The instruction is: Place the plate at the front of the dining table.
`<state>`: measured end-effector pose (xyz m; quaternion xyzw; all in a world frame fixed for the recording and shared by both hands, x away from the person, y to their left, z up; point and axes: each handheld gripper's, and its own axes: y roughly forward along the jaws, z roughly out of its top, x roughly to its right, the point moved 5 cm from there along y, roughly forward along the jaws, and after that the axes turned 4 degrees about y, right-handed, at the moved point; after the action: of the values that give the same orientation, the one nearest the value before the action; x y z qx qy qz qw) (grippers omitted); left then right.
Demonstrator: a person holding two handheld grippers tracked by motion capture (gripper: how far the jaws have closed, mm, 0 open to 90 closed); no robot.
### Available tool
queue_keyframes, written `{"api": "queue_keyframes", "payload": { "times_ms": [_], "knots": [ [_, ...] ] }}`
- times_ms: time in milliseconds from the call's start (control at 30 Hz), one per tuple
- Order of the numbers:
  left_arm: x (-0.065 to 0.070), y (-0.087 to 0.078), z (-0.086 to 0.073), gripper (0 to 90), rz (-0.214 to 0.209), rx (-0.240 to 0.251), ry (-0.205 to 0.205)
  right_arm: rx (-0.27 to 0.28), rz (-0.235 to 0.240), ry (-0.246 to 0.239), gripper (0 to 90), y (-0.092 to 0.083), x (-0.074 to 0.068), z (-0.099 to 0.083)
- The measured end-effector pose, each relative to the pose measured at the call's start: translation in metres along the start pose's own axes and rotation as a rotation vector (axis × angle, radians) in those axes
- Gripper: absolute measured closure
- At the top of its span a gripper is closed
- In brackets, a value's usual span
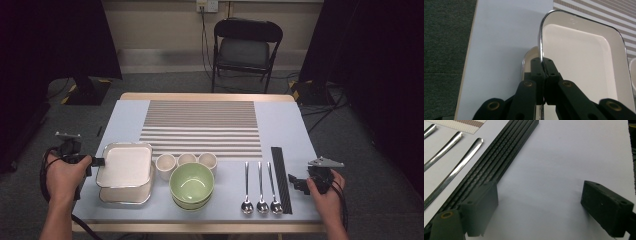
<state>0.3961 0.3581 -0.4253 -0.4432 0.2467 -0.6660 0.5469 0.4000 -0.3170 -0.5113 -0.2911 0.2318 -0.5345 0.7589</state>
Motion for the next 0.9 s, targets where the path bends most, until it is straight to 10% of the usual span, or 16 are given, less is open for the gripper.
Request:
{"api": "queue_keyframes", "payload": {
  "times_ms": [900],
  "knots": [
    [0.011, -0.008, 0.038, 88.8, -0.021, 0.018, -0.042, 0.000, 0.000, 0.000, 13.2, 0.000, 0.000, 0.000]
  ]
}}
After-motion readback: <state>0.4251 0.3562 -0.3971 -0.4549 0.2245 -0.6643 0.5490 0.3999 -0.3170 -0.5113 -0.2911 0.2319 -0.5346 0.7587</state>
